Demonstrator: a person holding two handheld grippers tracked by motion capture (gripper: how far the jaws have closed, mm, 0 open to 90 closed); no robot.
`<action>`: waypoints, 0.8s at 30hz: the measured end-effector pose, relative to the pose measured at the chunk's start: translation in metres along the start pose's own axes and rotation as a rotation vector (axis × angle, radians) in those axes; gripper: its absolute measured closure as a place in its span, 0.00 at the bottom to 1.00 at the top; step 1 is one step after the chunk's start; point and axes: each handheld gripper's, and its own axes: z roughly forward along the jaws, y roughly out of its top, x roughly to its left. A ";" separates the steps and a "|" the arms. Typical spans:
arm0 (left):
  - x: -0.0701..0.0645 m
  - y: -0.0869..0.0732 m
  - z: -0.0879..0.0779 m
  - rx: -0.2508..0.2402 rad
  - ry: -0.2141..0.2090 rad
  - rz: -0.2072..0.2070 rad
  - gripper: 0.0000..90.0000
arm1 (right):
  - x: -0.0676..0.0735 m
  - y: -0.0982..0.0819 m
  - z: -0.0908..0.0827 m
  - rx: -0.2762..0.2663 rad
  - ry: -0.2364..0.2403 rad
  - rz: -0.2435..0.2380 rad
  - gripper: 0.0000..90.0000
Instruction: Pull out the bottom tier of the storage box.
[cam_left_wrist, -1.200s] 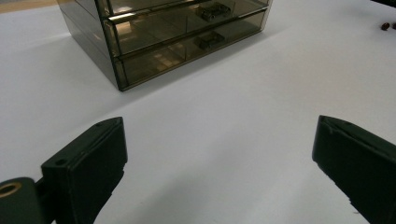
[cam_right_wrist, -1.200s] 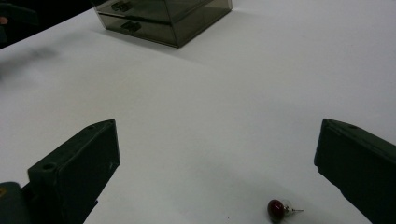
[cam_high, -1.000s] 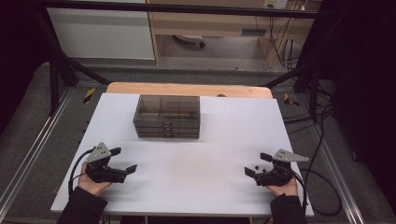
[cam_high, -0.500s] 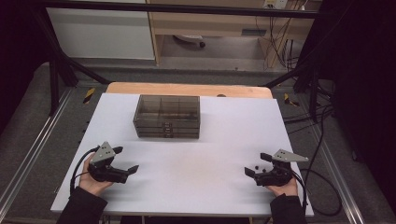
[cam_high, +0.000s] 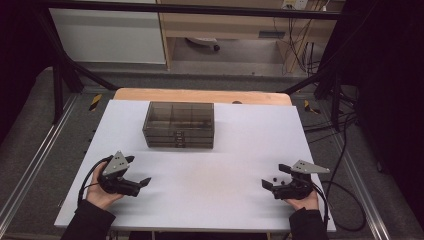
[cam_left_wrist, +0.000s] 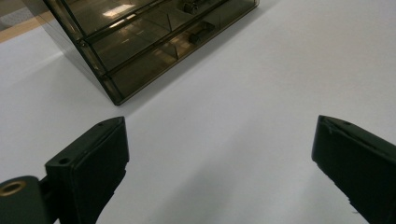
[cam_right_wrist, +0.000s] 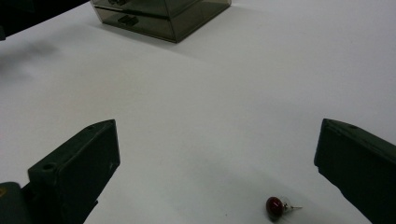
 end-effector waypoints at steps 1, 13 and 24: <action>0.000 0.000 0.000 0.003 0.002 0.004 0.04 | 0.000 0.000 0.000 0.002 0.001 -0.001 0.01; -0.008 0.009 0.006 0.046 0.019 0.112 0.05 | 0.000 0.000 0.000 0.005 0.000 0.000 0.01; -0.014 0.016 0.015 0.087 0.034 0.195 0.06 | 0.000 0.000 0.001 0.007 -0.001 -0.002 0.01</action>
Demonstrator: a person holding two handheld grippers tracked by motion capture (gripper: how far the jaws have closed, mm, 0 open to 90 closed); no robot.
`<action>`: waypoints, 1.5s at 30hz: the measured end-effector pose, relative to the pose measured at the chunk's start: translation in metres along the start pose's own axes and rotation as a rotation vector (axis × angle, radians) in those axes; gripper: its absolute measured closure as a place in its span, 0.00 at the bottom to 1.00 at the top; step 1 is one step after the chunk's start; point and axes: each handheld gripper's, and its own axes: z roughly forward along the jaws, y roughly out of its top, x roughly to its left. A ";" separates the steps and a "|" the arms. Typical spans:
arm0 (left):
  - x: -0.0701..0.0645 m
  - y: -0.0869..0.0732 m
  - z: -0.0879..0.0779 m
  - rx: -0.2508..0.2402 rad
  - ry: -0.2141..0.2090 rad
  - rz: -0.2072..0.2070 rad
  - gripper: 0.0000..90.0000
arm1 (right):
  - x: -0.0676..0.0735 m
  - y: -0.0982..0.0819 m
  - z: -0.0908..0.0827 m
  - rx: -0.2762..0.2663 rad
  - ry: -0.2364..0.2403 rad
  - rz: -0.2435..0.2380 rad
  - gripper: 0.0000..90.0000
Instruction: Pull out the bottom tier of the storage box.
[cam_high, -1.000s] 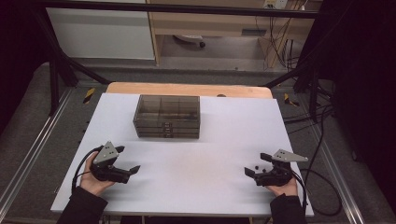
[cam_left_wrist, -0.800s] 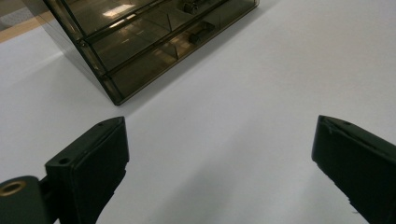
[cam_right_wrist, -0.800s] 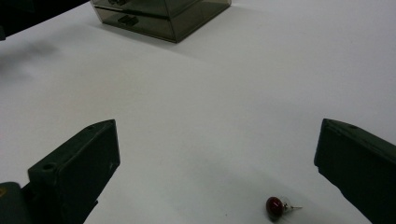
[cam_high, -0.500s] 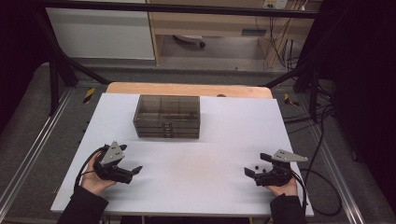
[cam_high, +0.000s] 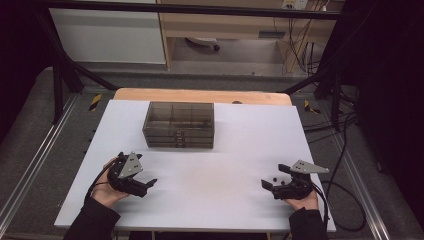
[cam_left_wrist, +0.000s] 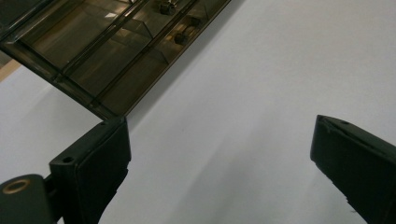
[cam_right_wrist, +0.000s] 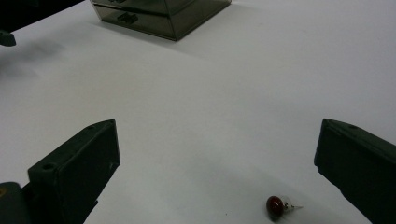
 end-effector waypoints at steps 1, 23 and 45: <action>0.000 0.001 0.001 0.003 0.004 0.011 0.06 | 0.000 0.000 0.000 -0.001 0.000 -0.001 0.01; -0.008 0.024 0.024 0.051 0.077 0.185 0.07 | 0.000 0.000 0.000 0.002 -0.001 -0.005 0.01; -0.017 0.031 0.049 0.095 0.165 0.346 0.14 | 0.000 0.000 0.000 0.001 -0.002 -0.005 0.01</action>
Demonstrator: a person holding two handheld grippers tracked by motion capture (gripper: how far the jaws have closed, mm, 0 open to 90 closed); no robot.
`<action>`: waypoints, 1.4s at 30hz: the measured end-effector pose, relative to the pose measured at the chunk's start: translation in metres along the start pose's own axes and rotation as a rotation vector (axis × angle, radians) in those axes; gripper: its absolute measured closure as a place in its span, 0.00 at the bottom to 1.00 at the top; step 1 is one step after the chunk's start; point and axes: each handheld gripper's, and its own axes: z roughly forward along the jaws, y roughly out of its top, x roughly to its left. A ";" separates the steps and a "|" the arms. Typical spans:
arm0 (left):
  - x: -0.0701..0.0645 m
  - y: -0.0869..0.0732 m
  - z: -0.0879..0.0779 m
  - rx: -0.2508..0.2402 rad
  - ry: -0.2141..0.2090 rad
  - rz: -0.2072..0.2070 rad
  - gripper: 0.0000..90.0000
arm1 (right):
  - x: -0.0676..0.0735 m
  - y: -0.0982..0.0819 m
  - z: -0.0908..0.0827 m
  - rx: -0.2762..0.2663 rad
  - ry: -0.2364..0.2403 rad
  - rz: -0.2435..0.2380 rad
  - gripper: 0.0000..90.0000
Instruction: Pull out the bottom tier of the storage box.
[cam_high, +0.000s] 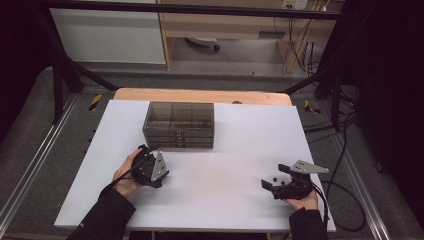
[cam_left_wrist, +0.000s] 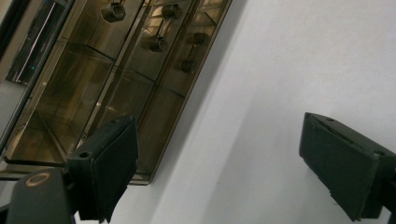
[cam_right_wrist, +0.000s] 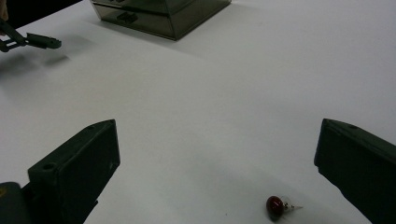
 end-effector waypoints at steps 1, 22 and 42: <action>0.000 0.000 0.001 0.001 0.003 0.004 0.14 | 0.000 0.000 0.000 0.000 0.000 0.000 0.01; -0.005 0.007 0.012 0.008 0.073 0.111 0.21 | -0.001 0.001 0.001 -0.003 -0.003 0.000 0.01; -0.015 0.021 0.032 0.024 0.167 0.257 0.38 | 0.000 0.000 0.002 0.002 -0.003 -0.004 0.01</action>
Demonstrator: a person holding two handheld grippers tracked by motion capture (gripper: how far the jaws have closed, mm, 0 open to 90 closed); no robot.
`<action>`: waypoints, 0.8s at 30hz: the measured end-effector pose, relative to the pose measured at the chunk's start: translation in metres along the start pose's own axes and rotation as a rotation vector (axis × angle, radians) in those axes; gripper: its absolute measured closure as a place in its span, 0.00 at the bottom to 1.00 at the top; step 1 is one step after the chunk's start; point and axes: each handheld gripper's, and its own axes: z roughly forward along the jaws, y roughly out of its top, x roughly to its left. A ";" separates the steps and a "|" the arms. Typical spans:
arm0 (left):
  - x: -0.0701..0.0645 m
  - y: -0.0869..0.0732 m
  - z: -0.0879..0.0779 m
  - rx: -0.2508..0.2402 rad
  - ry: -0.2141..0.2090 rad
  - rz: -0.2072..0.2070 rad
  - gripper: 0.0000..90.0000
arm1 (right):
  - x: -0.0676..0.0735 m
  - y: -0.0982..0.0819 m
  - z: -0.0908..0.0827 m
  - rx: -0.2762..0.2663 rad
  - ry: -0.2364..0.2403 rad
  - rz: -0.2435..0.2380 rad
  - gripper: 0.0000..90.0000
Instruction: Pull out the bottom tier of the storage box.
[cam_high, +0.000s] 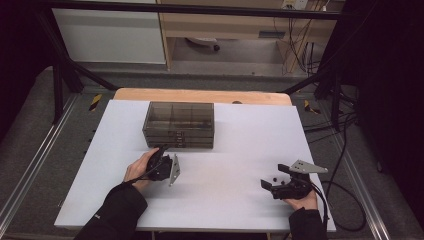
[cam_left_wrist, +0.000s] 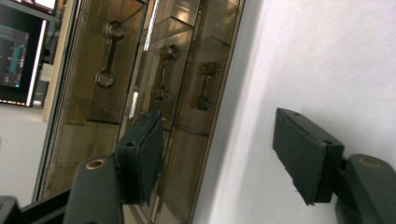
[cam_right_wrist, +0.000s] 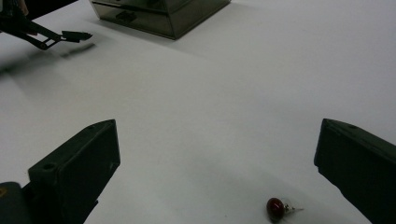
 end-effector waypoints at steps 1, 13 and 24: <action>0.000 0.000 0.000 0.002 0.003 0.006 0.39 | 0.000 0.000 0.000 0.000 0.000 0.000 0.01; -0.010 0.005 0.013 0.009 0.037 0.055 0.47 | 0.000 0.000 -0.001 0.000 -0.002 0.001 0.01; -0.015 0.007 0.019 0.023 0.084 0.105 0.56 | 0.000 0.000 -0.001 0.000 -0.004 -0.002 0.01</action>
